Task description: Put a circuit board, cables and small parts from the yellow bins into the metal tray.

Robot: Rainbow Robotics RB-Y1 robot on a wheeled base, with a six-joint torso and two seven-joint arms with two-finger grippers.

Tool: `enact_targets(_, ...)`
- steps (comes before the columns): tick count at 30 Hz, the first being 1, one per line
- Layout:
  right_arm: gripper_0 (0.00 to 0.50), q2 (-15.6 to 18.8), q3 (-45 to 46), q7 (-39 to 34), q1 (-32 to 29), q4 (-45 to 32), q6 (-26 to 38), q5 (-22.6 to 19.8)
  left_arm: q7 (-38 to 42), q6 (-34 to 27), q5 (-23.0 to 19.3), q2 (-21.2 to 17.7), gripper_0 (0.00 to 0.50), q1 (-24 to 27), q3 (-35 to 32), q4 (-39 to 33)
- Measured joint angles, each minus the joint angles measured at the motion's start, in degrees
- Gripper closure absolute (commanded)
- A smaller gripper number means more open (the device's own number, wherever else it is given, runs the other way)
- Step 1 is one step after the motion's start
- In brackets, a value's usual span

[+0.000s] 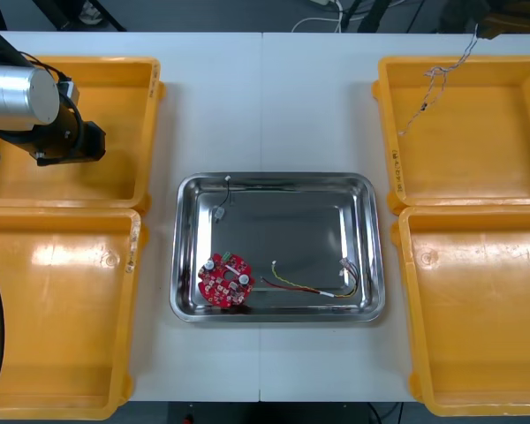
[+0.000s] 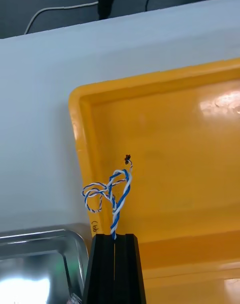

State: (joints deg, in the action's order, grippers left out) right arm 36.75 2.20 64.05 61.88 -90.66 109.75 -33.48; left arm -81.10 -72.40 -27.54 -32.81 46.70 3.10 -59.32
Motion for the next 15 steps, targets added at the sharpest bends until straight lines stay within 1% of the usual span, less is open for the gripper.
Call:
enact_targets(6,0.500,3.5,-3.1,0.0,0.0,-3.0,0.0,-7.3,-0.1,0.0,-0.1,0.0,0.500,0.0,0.0,0.0)
enact_targets(10,0.500,4.4,-3.2,0.0,0.0,-4.3,0.0,-11.6,-0.1,-0.5,-0.1,0.0,0.500,0.0,0.0,-0.1)
enact_targets(13,0.500,4.6,-3.2,0.0,-0.3,-6.1,0.0,-14.4,-0.1,-4.5,0.1,-0.2,0.500,0.0,0.0,-1.6)
enact_targets(15,0.500,4.6,-3.3,0.0,-0.8,-8.4,0.0,-15.5,-0.1,-7.9,0.6,-0.4,0.500,0.0,0.0,-3.8)
